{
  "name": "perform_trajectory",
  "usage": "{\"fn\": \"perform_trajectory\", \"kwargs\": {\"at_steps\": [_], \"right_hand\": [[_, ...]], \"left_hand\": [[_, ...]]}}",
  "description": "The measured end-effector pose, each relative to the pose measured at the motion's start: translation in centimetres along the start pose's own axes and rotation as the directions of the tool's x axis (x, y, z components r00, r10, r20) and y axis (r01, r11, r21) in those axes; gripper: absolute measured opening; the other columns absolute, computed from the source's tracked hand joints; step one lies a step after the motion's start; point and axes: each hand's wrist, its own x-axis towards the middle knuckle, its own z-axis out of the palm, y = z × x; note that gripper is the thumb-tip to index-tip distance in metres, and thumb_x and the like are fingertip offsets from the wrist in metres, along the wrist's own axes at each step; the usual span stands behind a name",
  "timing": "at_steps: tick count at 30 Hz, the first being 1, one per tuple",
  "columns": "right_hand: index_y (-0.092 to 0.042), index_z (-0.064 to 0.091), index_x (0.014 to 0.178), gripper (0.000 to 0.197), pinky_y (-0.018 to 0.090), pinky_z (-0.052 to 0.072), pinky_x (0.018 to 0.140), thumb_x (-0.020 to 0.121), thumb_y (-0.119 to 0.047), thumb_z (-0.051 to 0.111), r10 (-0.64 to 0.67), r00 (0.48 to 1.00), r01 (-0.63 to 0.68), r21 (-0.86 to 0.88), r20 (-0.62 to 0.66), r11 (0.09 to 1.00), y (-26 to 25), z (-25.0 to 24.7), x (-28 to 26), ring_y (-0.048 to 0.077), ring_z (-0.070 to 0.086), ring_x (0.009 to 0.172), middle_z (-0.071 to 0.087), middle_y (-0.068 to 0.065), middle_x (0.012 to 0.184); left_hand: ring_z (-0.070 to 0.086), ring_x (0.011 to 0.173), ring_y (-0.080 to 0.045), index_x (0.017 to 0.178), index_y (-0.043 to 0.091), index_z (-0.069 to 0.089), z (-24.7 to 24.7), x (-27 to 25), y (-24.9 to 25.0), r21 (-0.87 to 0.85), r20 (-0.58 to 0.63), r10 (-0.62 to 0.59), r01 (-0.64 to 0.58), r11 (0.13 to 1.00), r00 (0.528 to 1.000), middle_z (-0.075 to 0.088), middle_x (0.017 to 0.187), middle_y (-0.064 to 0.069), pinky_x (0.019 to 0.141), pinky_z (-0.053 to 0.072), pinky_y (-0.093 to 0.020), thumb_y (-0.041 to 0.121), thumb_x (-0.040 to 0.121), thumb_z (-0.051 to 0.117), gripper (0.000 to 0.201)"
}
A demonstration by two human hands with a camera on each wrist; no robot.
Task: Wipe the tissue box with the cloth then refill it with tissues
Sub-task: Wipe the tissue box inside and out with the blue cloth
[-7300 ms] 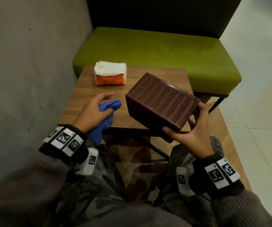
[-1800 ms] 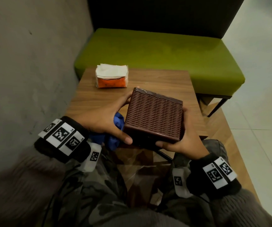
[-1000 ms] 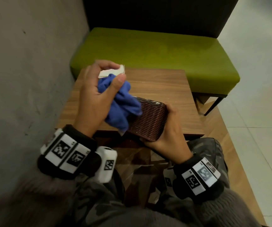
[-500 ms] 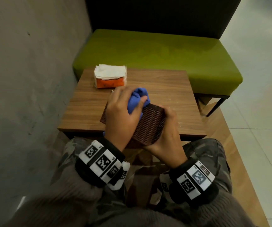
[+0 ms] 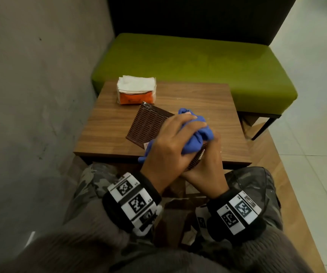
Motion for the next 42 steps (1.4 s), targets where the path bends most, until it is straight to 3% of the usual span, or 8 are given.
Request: {"fn": "perform_trajectory", "kwargs": {"at_steps": [6,11,15,20,24,29,40,42], "right_hand": [[-0.035,0.029,0.132,0.102,0.019,0.032,0.1,0.051,-0.023,0.091,0.174,0.984,-0.174,-0.015,0.026,0.985,0.6,-0.2,-0.3,0.006,0.037,0.124,0.043,0.008,0.141],[-0.034,0.026,0.134,0.096,0.036,0.045,0.1,0.059,-0.051,0.084,0.026,1.0,-0.027,-0.033,-0.011,0.999,1.1,-0.7,0.0,0.025,0.051,0.119,0.045,0.009,0.129],[-0.027,0.027,0.137,0.1,0.047,0.045,0.102,0.06,-0.046,0.087,0.09,0.995,-0.088,-0.067,0.033,0.994,1.6,-0.9,-0.6,0.029,0.048,0.126,0.042,0.013,0.137],[-0.025,0.027,0.134,0.095,0.031,0.041,0.102,0.06,-0.05,0.081,-0.035,0.999,0.034,-0.06,-0.013,0.998,1.4,-1.2,-0.1,0.024,0.049,0.118,0.042,0.008,0.126],[-0.021,0.028,0.134,0.094,0.02,0.036,0.102,0.062,-0.052,0.079,-0.036,0.999,0.037,-0.087,0.007,0.996,0.8,-1.1,-0.1,0.015,0.045,0.117,0.04,0.002,0.126],[0.0,0.04,0.131,0.093,0.046,0.042,0.101,0.06,-0.032,0.091,0.025,0.999,-0.026,-0.04,-0.023,0.999,0.8,-0.3,0.4,0.022,0.051,0.119,0.047,0.01,0.128],[-0.007,0.045,0.134,0.093,0.037,0.047,0.102,0.058,-0.048,0.08,0.176,0.981,-0.179,0.028,0.082,0.984,0.9,-0.9,-0.3,0.013,0.053,0.122,0.053,0.009,0.133],[-0.021,0.037,0.13,0.086,0.035,0.045,0.1,0.062,-0.042,0.084,0.042,0.999,-0.042,0.026,0.005,0.999,0.6,-1.0,-0.1,0.02,0.053,0.118,0.049,0.008,0.128]], "left_hand": [[0.054,0.095,-0.014,0.103,0.006,0.062,-2.1,2.7,-6.1,-0.076,-0.278,-0.436,0.433,0.898,0.856,0.058,0.099,-0.004,0.078,0.038,-0.006,0.023,0.085,0.066,0.025],[0.056,0.104,-0.015,0.105,0.005,0.063,-0.8,1.4,-4.0,-0.032,-0.066,-0.191,0.189,0.981,0.979,0.062,0.107,-0.008,0.093,0.04,-0.017,0.016,0.085,0.066,0.023],[0.059,0.096,-0.016,0.107,0.009,0.062,-1.9,2.2,-7.1,-0.07,-0.235,-0.439,0.435,0.898,0.867,0.063,0.101,-0.007,0.078,0.042,-0.014,0.027,0.087,0.063,0.027],[0.057,0.097,-0.009,0.105,0.009,0.063,-1.6,1.4,-5.1,-0.011,-0.169,-0.267,0.269,0.963,0.949,0.062,0.103,-0.002,0.083,0.042,-0.014,0.018,0.086,0.065,0.02],[0.058,0.09,-0.013,0.103,0.011,0.062,-2.3,2.1,-6.3,-0.072,-0.262,-0.437,0.435,0.898,0.86,0.064,0.097,-0.003,0.077,0.047,-0.023,0.024,0.086,0.064,0.021],[0.055,0.117,-0.018,0.111,0.005,0.062,0.0,0.1,-0.3,-0.061,0.013,-0.063,0.063,0.996,0.998,0.062,0.117,-0.009,0.102,0.04,-0.026,0.005,0.08,0.069,0.031],[0.049,0.126,-0.026,0.114,-0.001,0.062,-0.5,0.7,-0.7,-0.168,0.235,0.312,-0.278,0.946,0.921,0.058,0.125,-0.016,0.107,0.037,-0.038,-0.003,0.081,0.066,0.033],[0.052,0.122,-0.022,0.113,0.002,0.062,-0.9,1.6,-1.8,-0.143,0.141,0.139,-0.119,0.983,0.98,0.059,0.122,-0.01,0.106,0.038,-0.034,0.001,0.082,0.067,0.032]]}}
